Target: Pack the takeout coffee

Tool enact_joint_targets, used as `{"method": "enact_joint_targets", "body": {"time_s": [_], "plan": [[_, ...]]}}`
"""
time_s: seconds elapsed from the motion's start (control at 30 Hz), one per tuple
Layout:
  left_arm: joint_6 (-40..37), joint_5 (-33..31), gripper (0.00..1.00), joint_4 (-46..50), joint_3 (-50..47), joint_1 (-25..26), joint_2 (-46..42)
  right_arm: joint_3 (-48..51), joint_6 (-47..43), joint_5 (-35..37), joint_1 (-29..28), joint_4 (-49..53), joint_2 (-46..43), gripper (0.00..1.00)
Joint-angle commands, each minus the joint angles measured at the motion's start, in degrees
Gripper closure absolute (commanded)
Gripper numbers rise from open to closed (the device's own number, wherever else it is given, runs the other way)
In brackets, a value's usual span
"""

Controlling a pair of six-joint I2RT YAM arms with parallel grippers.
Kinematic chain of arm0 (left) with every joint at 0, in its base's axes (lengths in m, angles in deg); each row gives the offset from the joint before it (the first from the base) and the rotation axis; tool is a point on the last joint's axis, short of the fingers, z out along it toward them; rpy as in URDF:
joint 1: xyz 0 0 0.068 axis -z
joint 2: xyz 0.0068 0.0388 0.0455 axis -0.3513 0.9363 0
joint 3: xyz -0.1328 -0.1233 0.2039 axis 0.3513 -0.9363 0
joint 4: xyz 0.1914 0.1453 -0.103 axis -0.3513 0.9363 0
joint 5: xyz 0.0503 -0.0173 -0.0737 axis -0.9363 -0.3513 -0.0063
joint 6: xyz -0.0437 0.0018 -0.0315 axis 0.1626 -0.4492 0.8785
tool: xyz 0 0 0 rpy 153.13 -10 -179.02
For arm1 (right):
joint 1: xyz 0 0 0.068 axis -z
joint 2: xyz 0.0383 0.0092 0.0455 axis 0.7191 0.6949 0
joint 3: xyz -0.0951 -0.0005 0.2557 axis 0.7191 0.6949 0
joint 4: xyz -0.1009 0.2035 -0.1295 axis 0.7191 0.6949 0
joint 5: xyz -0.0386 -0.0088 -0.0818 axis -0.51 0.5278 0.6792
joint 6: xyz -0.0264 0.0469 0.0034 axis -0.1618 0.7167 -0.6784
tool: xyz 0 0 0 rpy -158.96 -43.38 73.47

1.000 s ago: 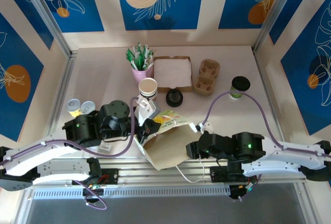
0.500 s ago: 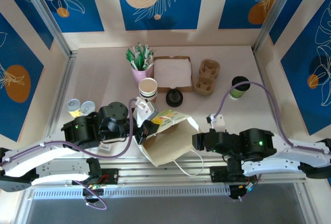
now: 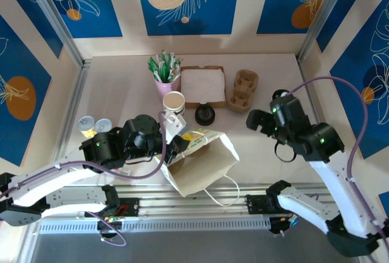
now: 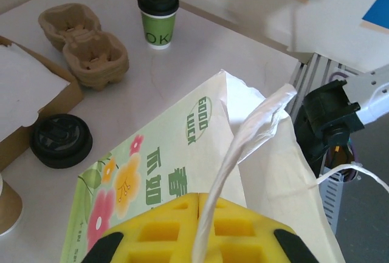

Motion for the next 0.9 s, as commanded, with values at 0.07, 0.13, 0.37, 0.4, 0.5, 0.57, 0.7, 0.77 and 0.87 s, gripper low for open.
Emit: {"method": "enact_joint_targets", "body": {"time_s": [0.07, 0.13, 0.37, 0.4, 0.5, 0.57, 0.7, 0.77, 0.87], "plan": [[2.9, 9.6, 1.00, -3.3, 1.7, -6.0, 0.3, -3.2, -7.5, -17.7, 18.5, -1.2, 7.0, 0.01], [3.5, 12.5, 1.00, -3.3, 2.1, -7.7, 0.8, -3.2, -6.8, -19.4, 22.8, -2.5, 9.7, 0.01], [4.9, 19.4, 1.00, -3.0, 3.5, -12.2, 2.3, -6.1, -5.9, -16.3, 30.8, -5.6, 20.6, 0.01], [5.2, 20.4, 1.00, -3.1, 3.6, -13.0, 2.5, -6.8, -5.9, -16.4, 31.7, -5.3, 22.2, 0.01], [6.3, 24.2, 1.00, -3.6, 3.7, -15.4, 3.3, -8.1, -7.2, -14.1, 33.3, -5.9, 26.1, 0.01], [7.6, 26.7, 1.00, -4.8, 3.3, -17.1, 3.8, -8.5, -8.4, -12.8, 33.5, -6.8, 28.0, 0.01], [10.2, 30.9, 1.00, -6.7, 2.9, -19.2, 5.0, -9.4, -10.0, -9.7, 34.0, -7.1, 32.4, 0.01], [11.0, 32.1, 1.00, -6.9, 2.9, -19.8, 5.5, -10.8, -10.8, -9.4, 34.0, -7.0, 34.4, 0.01], [11.3, 33.5, 1.00, -6.6, 2.8, -20.7, 6.1, -12.1, -11.7, -10.5, 33.8, -8.4, 36.0, 0.01]]}}
